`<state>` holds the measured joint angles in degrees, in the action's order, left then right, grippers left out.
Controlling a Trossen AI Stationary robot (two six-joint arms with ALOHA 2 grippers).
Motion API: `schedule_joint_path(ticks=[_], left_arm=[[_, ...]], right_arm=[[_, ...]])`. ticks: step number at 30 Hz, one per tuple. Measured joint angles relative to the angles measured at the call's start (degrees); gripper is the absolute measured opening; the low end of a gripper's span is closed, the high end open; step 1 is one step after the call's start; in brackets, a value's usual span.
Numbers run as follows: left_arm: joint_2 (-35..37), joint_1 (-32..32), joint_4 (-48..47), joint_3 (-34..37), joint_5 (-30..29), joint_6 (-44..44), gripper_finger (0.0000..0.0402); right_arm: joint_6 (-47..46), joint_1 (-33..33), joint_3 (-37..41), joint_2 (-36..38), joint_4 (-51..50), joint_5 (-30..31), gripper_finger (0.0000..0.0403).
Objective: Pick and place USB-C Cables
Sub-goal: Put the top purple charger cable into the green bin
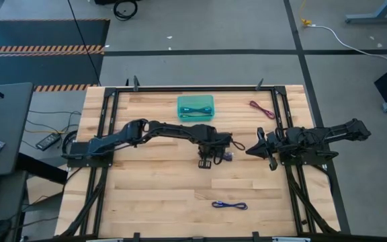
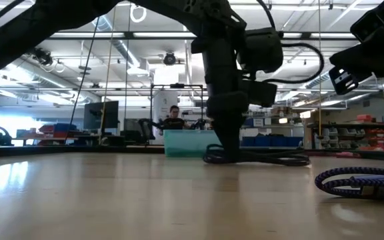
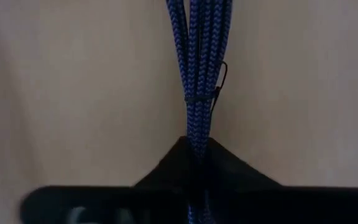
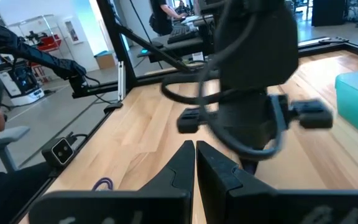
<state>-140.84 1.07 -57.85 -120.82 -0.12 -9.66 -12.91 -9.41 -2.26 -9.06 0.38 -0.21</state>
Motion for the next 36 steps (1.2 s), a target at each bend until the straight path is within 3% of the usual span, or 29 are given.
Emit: schedule_joint_path(ticks=[7,13,19,36], left_arm=[[0.4,2.5,-10.0,-5.7,-4.9,1.3,0.0022],[4.2,6.1,-13.0,-10.8,-6.2,-1.8,0.0022],[7.6,12.2,-17.6,-11.2,-7.8,-5.1,0.0022],[8.0,27.0,-15.9,-8.5,-1.2,-13.1,0.0022]], right_arm=[[0.0,0.0,0.0,0.0,0.0,0.0,0.0023],[-0.1,0.0,0.0,-0.1,-0.2,-1.3,0.0023],[-0.4,0.0,0.0,-0.4,-0.2,-1.9,0.0023],[-1.6,0.0,0.0,-0.4,-0.6,-2.9,0.0023]])
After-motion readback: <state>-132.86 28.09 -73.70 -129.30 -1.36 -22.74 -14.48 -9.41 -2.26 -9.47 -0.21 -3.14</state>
